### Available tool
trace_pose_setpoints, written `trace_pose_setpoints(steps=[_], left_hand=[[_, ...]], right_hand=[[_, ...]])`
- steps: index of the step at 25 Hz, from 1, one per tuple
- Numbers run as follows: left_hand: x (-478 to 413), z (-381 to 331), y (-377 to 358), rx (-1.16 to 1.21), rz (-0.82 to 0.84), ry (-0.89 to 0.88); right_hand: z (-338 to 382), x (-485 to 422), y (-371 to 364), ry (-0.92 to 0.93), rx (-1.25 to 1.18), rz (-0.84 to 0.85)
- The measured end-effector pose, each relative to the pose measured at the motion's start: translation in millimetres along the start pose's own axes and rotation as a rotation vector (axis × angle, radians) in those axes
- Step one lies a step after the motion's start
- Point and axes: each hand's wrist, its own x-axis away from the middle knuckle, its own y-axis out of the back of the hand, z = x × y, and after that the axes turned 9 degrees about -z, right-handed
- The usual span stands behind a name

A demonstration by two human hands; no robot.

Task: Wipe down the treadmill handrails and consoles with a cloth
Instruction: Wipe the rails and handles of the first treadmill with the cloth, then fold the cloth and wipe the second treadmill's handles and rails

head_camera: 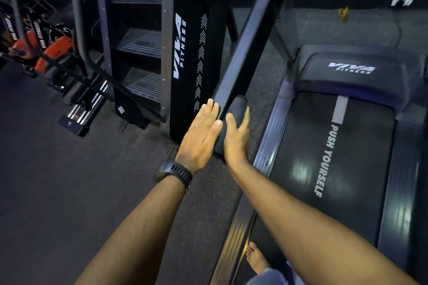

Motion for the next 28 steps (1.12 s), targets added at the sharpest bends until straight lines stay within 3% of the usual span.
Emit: trace_pose_setpoints(steps=[2, 5, 7, 12, 15, 18, 22, 25, 28], left_hand=[[13, 6, 1, 0.006, 0.009, -0.004], [23, 11, 2, 0.008, 0.003, -0.023], [30, 13, 4, 0.018, 0.0, -0.021], [74, 24, 21, -0.019, -0.024, -0.006], [112, 46, 43, 0.028, -0.151, 0.023], [132, 66, 77, 0.182, -0.326, 0.101], [125, 76, 111, 0.327, -0.53, 0.194], [112, 82, 122, 0.418, -0.593, 0.202], [91, 85, 128, 0.493, -0.6, 0.165]], right_hand=[[-11, 22, 1, -0.119, 0.022, -0.028], [-11, 59, 10, 0.122, 0.047, 0.007], [-13, 60, 11, 0.17, -0.005, -0.01], [-47, 124, 3, 0.004, -0.247, -0.009], [-56, 169, -6, -0.096, -0.406, 0.097], [-45, 185, -24, -0.01, -0.266, 0.193], [-14, 169, -57, -0.179, -0.134, 0.341], [8, 156, -71, -0.138, -0.167, 0.463], [19, 144, -83, -0.04, -0.235, 0.454]])
